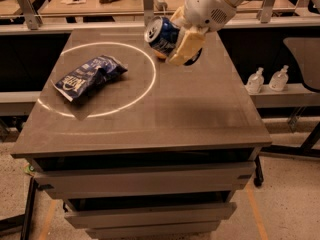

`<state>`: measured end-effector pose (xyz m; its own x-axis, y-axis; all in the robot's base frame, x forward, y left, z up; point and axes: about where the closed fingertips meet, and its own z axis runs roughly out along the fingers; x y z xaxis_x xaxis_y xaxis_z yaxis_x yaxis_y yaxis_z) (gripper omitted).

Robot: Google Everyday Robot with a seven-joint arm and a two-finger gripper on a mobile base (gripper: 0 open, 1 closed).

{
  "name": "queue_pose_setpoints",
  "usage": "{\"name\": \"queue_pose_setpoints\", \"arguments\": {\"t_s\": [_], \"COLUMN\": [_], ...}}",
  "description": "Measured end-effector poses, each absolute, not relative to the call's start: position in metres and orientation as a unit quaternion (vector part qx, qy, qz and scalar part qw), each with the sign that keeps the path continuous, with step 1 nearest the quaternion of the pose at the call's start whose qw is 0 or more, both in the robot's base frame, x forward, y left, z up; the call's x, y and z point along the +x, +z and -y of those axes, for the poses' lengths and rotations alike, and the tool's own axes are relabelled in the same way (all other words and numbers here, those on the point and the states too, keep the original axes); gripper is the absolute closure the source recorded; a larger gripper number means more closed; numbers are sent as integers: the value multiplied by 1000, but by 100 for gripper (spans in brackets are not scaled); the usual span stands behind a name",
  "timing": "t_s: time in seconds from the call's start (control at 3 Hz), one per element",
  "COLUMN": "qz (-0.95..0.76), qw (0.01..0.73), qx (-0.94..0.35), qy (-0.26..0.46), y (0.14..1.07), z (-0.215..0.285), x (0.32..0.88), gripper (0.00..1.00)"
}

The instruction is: Knock pepsi can over

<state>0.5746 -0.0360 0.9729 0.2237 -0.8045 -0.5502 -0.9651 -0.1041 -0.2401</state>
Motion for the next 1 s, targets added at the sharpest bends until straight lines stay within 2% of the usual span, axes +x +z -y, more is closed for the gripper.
{"name": "queue_pose_setpoints", "arguments": {"t_s": [0.67, 1.0], "qz": [-626, -631], "qw": [123, 79], "qx": [-770, -771], "qy": [23, -12], "y": [923, 905], "z": [56, 72], "x": [582, 589], "gripper": [100, 100]}}
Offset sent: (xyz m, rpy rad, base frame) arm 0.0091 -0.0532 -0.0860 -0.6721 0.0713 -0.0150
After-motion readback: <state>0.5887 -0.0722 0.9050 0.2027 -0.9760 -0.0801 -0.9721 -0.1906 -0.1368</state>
